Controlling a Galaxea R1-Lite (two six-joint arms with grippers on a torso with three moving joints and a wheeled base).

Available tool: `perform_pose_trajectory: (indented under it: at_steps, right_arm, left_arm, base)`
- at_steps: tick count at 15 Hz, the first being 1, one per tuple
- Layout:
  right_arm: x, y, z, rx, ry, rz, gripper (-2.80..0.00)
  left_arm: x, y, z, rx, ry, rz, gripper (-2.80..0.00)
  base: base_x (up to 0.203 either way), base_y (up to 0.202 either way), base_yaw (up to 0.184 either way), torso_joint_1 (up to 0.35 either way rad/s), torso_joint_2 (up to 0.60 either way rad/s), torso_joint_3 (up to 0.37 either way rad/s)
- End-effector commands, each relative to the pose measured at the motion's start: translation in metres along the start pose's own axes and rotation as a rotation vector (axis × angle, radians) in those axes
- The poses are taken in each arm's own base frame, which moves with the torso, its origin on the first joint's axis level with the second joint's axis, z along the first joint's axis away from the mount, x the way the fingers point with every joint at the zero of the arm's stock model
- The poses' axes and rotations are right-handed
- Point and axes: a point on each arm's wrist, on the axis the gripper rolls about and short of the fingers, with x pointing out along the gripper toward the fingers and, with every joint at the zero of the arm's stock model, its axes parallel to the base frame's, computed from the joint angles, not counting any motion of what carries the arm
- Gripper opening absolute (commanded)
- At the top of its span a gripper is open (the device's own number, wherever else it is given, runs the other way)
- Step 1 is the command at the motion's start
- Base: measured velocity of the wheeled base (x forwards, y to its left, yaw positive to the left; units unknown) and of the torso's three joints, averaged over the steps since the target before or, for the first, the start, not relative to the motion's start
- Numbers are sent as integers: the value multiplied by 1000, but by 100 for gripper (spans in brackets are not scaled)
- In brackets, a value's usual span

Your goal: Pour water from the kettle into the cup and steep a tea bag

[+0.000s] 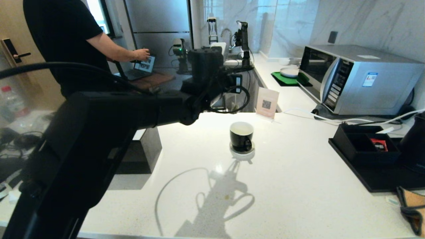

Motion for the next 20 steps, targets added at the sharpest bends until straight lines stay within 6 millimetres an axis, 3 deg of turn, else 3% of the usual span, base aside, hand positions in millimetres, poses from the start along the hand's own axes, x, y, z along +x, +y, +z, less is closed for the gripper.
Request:
perform_pose_trajectory:
  at_steps: [1,3,6,10,13,16,20]
  right_arm:
    - [0,0,0,-1,-2,0,-280]
    - [0,0,0,-1,-2,0,-280]
    - [0,0,0,-1,-2,0,-280]
    - [0,0,0,-1,-2,0,-280]
    - [0,0,0,-1,-2,0,-280]
    - [0,0,0,-1,-2,0,-280]
    - [0,0,0,-1,-2,0,-280]
  left_arm:
    - [-7,13,18,-5,-34,57,-280]
    - [-19,25,32,-5,-42,109,-280]
    - [-55,46,46,0,8,182,-280]
    - [-104,110,80,-3,-24,416,-280]
    - [-131,139,94,0,-19,509,-280]
    - [-155,157,98,3,0,574,-280]
    - [-179,179,84,1,52,648,-280]
  base:
    - [0,0,0,0,0,0]
    - [0,0,0,0,0,0]
    - [0,0,0,0,0,0]
    - [0,0,0,0,0,0]
    - [0,0,0,0,0,0]
    - [0,0,0,0,0,0]
    - [0,0,0,0,0,0]
